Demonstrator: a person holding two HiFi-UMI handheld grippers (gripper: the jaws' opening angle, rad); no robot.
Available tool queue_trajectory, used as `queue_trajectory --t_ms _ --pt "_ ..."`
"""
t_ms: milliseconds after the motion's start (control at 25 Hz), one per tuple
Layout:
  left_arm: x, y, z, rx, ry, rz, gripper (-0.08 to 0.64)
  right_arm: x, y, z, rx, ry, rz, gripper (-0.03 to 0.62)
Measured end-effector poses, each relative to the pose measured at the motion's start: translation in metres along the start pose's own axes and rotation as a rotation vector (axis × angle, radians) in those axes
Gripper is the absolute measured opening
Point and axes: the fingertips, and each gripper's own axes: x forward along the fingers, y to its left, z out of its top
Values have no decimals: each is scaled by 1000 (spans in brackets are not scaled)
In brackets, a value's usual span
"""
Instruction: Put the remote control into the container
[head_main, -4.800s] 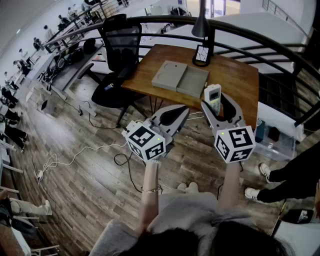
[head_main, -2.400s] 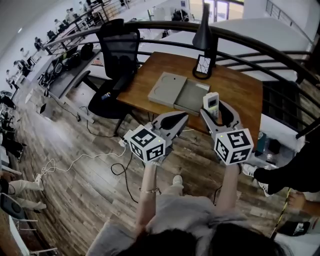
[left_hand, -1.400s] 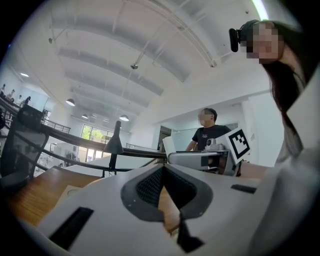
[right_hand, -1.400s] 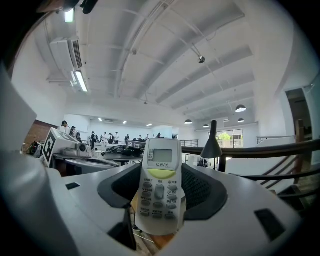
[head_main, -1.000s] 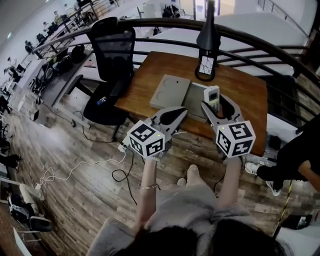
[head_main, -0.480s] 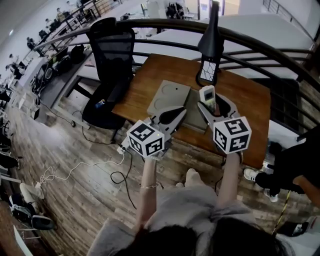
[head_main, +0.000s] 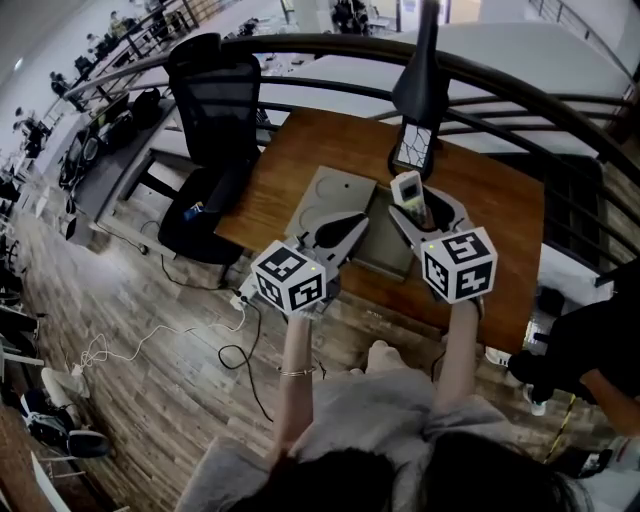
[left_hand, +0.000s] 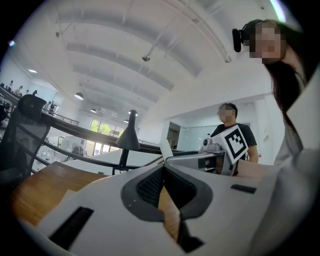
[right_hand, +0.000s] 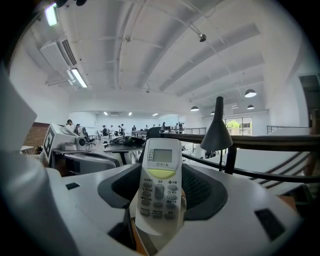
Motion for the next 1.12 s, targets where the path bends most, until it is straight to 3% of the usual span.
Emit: queue_trajectory --t_ms 600,1120 --pt "29 37 -31 -100 43 37 3 43 -30 -51 59 144 50 249" --pt "37 60 -82 -248 148 -14 3 79 -37 -108 83 317 56 249"
